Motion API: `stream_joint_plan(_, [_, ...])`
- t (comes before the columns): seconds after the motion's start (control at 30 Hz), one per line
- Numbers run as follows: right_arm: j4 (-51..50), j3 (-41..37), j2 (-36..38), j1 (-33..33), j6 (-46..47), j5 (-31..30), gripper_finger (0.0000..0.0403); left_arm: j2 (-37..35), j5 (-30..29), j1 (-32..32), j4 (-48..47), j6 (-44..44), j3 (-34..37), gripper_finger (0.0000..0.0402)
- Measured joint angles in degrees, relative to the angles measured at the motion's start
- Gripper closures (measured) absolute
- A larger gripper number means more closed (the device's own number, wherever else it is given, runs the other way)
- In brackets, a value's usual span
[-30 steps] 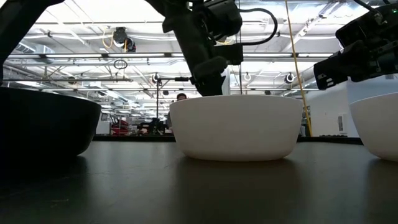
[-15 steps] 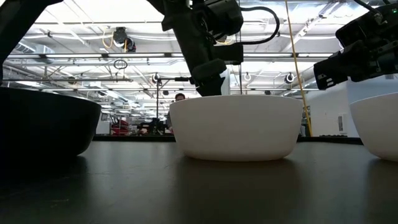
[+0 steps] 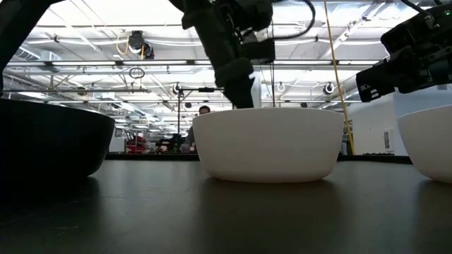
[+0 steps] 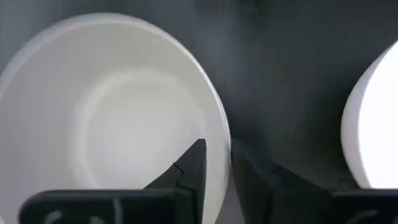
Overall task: Nest bowls inside each other
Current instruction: Stack the gray bowl on top of the top white bowl, then stack the right white bowl on the top of the gray bowl
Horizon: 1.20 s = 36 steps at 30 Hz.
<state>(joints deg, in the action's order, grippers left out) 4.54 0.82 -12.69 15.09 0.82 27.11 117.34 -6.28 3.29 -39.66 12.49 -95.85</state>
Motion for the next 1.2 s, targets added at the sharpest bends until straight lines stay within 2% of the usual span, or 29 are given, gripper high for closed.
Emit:
stream_joint_plan(0.23, [-0.05,-0.01,-0.19,-0.15,-0.07,0.03,0.0403,-6.94,-0.02,-0.28,0.87,1.55,-0.04,0.0277])
stream_joint_plan(0.37, [-0.04,0.0,-0.2,-0.97,-0.04,0.02,0.0403,-11.66,2.15,-0.33,2.32,3.38,-0.08,0.0255])
stream_joint_plan(0.5, [0.23,-0.01,-0.17,-2.07,-0.04,0.04,0.0403,-17.4,8.57,-0.35,4.06,4.05,-0.15,0.0241])
stream_joint_plan(0.6, [0.63,0.0,-0.02,-3.02,-0.02,0.11,0.0403,-22.42,14.35,-1.01,6.96,5.56,3.2,0.0234])
stream_joint_plan(0.7, [0.66,-0.01,0.23,-4.06,-0.02,0.09,0.0403,-29.04,18.07,-2.01,14.44,5.79,11.53,0.0234])
stream_joint_plan(0.8, [0.66,0.0,0.51,-4.98,-0.02,0.07,0.0403,-37.56,18.68,-2.63,24.91,4.61,22.9,0.0236])
stream_joint_plan(1.0, [0.79,-0.01,0.66,-5.88,-0.02,0.04,0.0403,-56.38,13.03,-2.2,43.96,0.66,48.25,0.0234])
stream_joint_plan(1.2, [1.66,0.0,0.66,-5.88,-0.09,0.02,0.0403,-70.72,11.88,-1.72,62.16,-4.31,69.96,0.0233])
